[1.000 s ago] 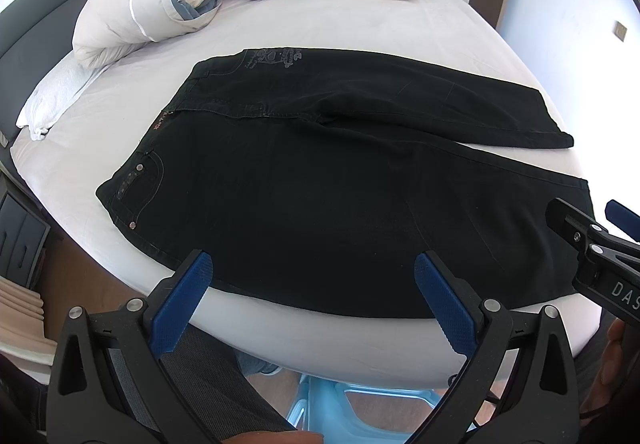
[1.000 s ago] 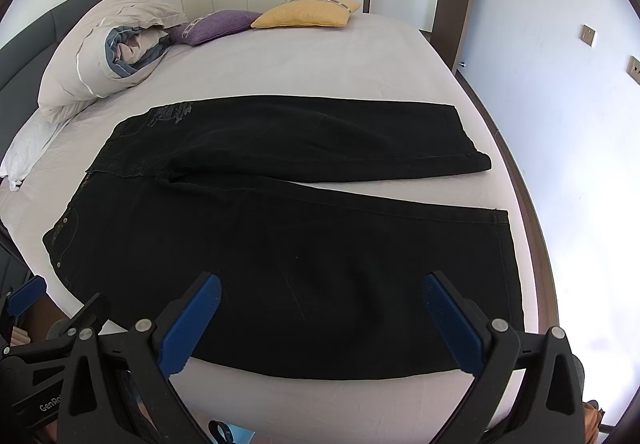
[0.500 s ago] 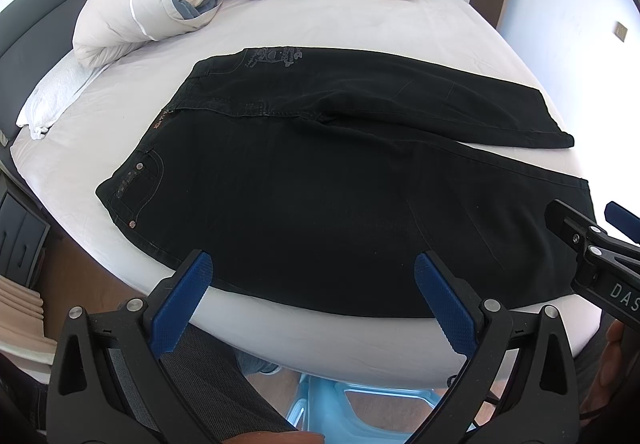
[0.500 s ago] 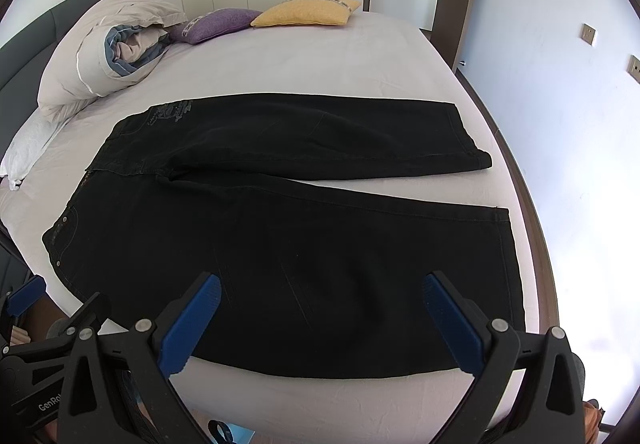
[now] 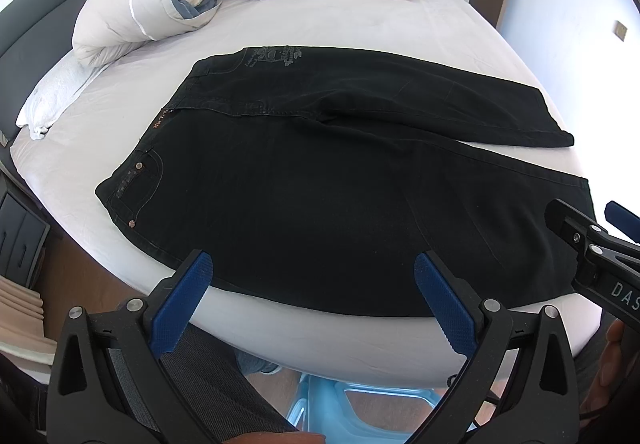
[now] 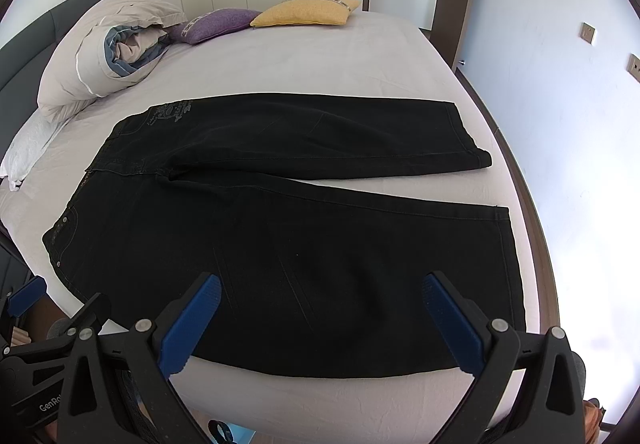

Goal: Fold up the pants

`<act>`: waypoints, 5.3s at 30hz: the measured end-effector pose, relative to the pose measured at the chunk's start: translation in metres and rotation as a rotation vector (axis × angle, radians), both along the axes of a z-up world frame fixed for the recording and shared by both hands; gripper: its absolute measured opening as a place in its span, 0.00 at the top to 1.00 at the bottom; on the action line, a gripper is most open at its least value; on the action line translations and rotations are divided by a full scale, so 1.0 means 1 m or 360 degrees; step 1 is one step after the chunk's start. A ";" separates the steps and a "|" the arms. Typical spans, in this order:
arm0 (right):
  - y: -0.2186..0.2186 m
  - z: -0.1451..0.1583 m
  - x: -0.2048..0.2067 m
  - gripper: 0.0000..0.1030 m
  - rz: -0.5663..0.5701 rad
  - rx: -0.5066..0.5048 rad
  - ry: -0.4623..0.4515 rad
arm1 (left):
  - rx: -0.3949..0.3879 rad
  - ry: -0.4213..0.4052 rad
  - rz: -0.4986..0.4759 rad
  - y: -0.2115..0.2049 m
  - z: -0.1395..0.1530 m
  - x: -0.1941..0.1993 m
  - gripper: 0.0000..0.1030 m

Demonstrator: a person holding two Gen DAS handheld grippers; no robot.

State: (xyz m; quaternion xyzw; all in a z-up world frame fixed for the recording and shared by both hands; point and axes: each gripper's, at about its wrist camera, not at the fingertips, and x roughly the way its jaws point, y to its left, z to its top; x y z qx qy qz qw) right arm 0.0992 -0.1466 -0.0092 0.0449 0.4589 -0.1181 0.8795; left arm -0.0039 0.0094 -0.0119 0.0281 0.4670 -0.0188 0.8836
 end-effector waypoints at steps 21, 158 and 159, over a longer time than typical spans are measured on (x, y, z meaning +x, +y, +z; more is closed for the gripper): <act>0.009 -0.005 -0.002 0.00 0.0002 0.0003 0.0009 | 0.0005 0.0004 0.0000 -0.002 0.003 0.000 0.00; 0.183 -0.096 0.113 0.97 0.2350 -0.0869 0.0129 | 0.0372 0.0047 -0.1062 0.216 -0.048 0.208 0.91; 0.187 -0.100 0.104 0.97 0.2377 -0.0911 0.0132 | 0.0403 0.0062 -0.1068 0.215 -0.055 0.201 0.91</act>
